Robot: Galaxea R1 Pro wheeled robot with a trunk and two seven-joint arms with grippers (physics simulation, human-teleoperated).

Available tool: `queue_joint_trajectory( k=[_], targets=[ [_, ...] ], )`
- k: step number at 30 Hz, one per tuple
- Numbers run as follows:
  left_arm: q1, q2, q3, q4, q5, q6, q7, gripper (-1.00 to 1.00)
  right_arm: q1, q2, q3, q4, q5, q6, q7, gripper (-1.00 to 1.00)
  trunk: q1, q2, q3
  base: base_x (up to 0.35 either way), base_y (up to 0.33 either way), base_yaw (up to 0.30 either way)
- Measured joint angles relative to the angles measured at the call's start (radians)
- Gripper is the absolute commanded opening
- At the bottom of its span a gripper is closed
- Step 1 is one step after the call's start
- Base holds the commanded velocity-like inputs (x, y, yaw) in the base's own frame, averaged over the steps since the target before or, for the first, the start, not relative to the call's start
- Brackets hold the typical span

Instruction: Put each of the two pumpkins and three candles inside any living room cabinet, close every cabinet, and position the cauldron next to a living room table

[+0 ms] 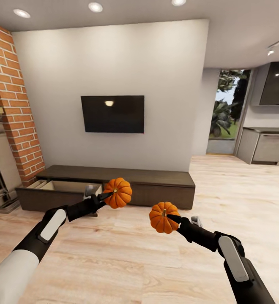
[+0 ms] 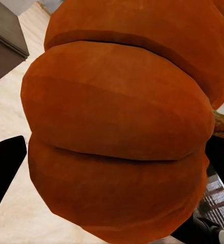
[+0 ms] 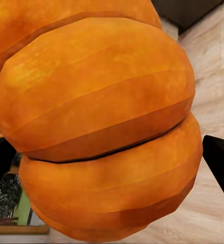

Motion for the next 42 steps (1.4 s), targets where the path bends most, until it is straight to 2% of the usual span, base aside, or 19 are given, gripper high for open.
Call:
queue_joint_trajectory(
  k=[19,42],
  targets=[
    [0.000,-0.001,0.001,0.028,0.000,0.001,-0.004,-1.00,0.000,0.000,0.013,0.000,-0.001,0.000,0.000,-1.00,0.000,0.000,-0.012,0.272,0.179,0.260],
    [0.000,0.000,0.001,0.028,0.002,0.001,-0.006,-1.00,0.000,0.000,0.017,0.000,0.000,0.000,0.000,-1.00,0.000,0.000,-0.027,0.332,0.018,0.260]
  ],
)
